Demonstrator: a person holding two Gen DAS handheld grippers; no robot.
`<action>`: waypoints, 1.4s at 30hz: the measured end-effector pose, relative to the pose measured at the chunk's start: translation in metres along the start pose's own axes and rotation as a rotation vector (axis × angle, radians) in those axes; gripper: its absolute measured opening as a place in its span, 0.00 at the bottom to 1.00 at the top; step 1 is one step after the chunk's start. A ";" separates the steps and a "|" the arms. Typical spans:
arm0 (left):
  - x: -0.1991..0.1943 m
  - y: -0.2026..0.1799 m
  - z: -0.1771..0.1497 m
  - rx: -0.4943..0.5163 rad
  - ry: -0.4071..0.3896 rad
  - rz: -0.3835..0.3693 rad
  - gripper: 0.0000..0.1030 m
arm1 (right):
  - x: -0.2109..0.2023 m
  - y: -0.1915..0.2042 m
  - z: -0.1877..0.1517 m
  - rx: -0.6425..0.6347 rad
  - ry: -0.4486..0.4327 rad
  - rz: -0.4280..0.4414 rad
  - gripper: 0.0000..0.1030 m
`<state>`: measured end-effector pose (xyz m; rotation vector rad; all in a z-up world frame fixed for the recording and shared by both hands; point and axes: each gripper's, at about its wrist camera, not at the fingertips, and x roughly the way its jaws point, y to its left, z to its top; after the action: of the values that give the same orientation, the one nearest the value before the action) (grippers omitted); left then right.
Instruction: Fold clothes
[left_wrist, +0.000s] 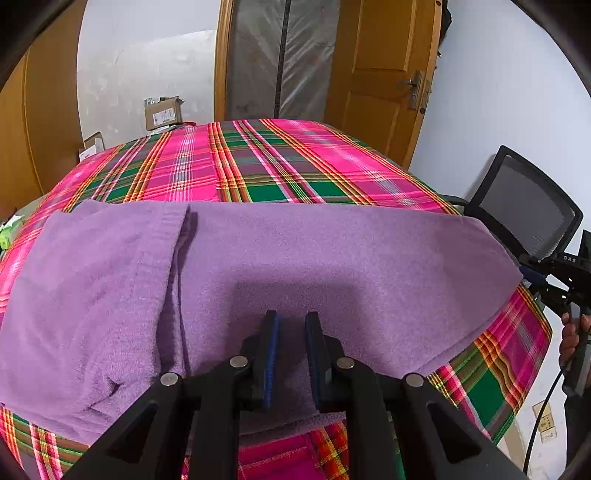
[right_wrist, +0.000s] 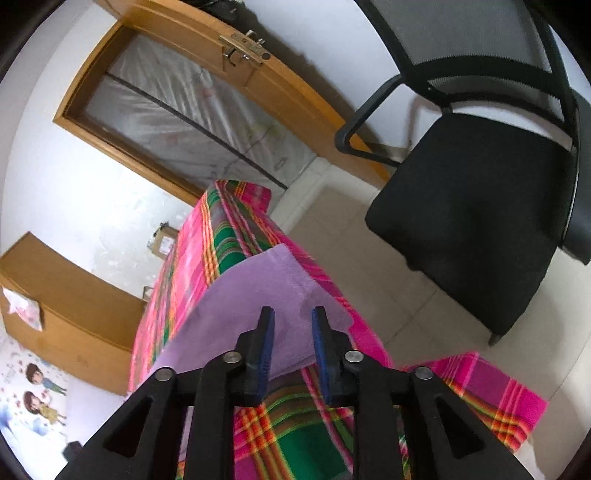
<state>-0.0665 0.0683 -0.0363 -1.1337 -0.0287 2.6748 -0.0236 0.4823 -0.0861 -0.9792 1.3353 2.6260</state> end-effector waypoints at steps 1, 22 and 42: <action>0.000 0.001 0.000 -0.006 0.000 -0.006 0.14 | -0.002 0.003 0.000 -0.007 0.008 -0.007 0.36; 0.000 -0.006 0.000 0.022 0.000 0.034 0.14 | 0.028 -0.074 -0.014 0.494 0.226 0.246 0.51; -0.001 -0.001 -0.001 -0.006 -0.005 0.012 0.14 | 0.053 -0.064 -0.004 0.602 0.141 0.289 0.39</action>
<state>-0.0651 0.0686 -0.0359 -1.1328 -0.0308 2.6894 -0.0446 0.5069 -0.1626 -0.9324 2.2584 2.0967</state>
